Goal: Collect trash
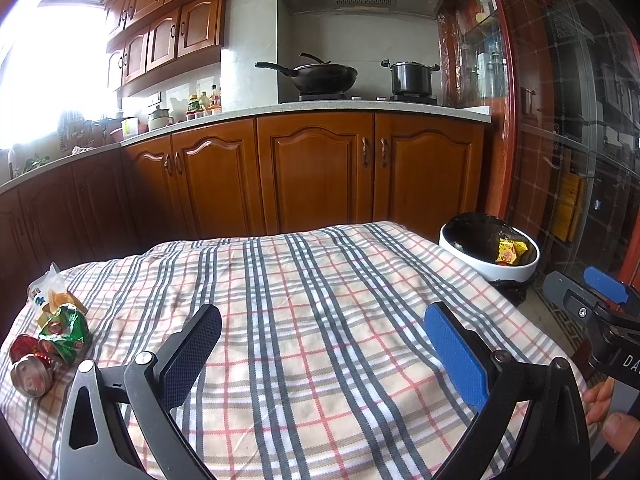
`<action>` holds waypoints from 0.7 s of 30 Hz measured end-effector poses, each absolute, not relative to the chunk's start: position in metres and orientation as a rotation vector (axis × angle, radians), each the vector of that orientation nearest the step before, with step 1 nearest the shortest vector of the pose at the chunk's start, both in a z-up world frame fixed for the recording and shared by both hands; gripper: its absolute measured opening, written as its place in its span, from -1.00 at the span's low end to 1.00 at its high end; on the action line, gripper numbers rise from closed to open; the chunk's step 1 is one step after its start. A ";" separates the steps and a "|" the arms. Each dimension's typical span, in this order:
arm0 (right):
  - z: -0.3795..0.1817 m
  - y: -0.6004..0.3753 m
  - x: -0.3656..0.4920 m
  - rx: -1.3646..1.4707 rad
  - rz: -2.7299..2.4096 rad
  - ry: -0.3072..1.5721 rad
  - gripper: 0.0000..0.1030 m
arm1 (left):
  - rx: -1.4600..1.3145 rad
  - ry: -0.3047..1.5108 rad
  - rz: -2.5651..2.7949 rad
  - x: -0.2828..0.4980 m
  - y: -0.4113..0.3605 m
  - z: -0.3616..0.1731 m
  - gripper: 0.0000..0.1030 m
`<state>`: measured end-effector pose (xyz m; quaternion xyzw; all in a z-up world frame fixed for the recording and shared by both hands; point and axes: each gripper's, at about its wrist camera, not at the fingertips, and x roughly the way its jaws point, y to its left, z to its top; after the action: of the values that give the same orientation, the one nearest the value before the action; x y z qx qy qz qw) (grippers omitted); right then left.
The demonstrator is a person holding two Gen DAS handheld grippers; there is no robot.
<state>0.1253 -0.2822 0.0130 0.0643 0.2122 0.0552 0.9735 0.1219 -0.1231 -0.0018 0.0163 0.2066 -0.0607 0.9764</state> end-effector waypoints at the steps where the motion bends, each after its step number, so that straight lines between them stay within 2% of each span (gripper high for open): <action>1: 0.013 -0.282 0.125 0.130 0.112 0.428 1.00 | 0.033 0.417 -0.122 0.122 -0.123 -0.002 0.98; 21: 0.012 -0.279 0.129 0.132 0.120 0.443 1.00 | 0.027 0.425 -0.133 0.129 -0.114 -0.005 0.98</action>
<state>0.1286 -0.2786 0.0121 0.0653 0.2194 0.0593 0.9716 0.1285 -0.1143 -0.0046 0.0136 0.2109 -0.0658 0.9752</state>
